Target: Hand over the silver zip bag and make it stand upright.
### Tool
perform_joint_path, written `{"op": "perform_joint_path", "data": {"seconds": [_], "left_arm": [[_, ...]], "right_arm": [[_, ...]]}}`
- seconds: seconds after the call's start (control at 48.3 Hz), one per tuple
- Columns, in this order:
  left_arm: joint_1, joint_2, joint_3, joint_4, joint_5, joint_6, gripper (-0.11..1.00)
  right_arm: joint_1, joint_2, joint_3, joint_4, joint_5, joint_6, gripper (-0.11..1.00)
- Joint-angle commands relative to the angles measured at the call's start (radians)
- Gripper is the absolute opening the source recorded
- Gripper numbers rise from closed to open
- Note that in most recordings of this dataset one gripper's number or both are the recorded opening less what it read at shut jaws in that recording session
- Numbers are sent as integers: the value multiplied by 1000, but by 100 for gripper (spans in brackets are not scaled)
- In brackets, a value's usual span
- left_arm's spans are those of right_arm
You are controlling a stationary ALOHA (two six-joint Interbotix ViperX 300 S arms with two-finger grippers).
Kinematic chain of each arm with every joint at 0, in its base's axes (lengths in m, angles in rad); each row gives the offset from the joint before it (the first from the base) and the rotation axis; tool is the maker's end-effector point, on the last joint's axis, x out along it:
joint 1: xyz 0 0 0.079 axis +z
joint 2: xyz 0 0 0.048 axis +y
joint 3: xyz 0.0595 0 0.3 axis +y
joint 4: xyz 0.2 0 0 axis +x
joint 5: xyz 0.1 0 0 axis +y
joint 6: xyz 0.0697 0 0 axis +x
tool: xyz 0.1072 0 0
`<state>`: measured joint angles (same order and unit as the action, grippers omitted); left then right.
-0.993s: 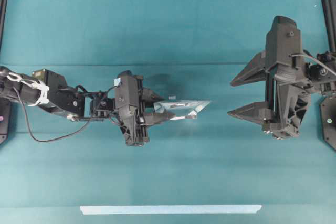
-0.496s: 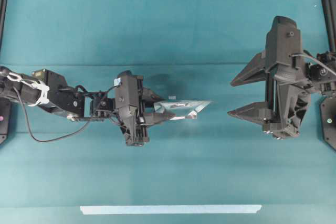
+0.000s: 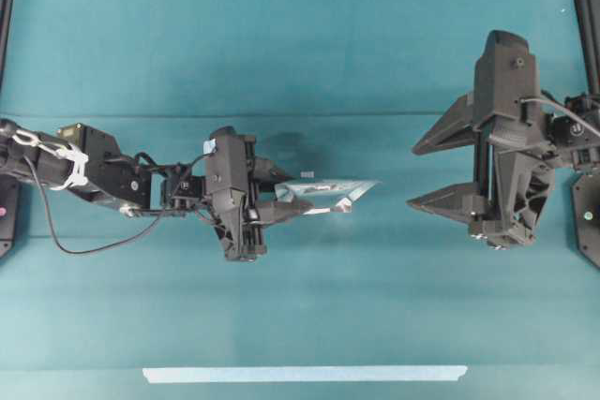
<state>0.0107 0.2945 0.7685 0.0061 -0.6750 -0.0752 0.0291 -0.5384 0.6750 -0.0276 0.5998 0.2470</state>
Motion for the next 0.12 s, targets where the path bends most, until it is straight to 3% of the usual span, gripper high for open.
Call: {"op": "perform_joint_path", "data": {"seconds": [0.0,0.103], "left_arm": [[-18,-2,-3,2,2,-3,28],[-17,-2,-3,2,3,-3,28]], "right_arm": [[3,-9,-6,2,-8,8,85],[3,-9,-6,2,-8,8,85]]}}
